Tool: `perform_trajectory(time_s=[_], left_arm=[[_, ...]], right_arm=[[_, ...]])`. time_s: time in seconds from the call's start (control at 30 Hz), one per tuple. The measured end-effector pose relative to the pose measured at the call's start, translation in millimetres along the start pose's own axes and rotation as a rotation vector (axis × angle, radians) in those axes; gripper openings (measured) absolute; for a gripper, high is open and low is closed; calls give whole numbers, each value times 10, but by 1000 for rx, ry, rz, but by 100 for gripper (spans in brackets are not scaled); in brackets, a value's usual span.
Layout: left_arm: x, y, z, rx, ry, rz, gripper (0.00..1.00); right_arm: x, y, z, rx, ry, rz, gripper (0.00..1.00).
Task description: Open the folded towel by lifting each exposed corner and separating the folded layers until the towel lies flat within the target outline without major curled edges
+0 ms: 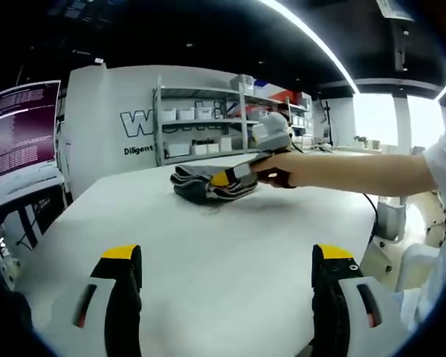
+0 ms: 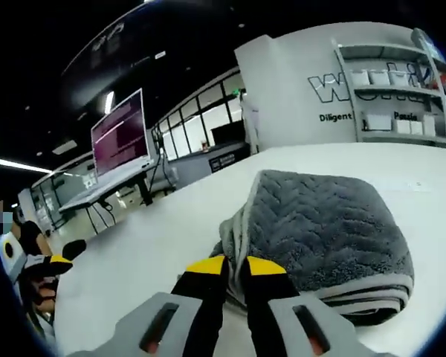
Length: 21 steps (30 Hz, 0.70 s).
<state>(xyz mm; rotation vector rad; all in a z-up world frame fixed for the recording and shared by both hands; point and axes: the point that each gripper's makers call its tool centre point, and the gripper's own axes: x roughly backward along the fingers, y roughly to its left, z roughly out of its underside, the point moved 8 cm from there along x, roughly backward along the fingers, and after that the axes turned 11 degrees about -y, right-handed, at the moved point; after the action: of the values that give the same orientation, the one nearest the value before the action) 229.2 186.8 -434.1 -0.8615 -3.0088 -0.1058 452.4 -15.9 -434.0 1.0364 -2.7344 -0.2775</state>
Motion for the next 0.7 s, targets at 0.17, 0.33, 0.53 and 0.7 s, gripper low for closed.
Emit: perform_trajectory(time_s=[0.17, 0.33, 0.53, 0.7], left_arm=[[1, -6, -8, -1, -2, 4, 94], [11, 1, -6, 0, -3, -1, 94], [11, 3, -9, 1, -4, 0, 94], [13, 5, -14, 2, -4, 0, 94]], right_arm=[[-13, 16, 16, 28, 10, -11, 7], [-24, 8, 25, 71, 31, -31, 9], [-7, 32, 32, 110, 47, -56, 12], [7, 24, 37, 87, 51, -64, 13]])
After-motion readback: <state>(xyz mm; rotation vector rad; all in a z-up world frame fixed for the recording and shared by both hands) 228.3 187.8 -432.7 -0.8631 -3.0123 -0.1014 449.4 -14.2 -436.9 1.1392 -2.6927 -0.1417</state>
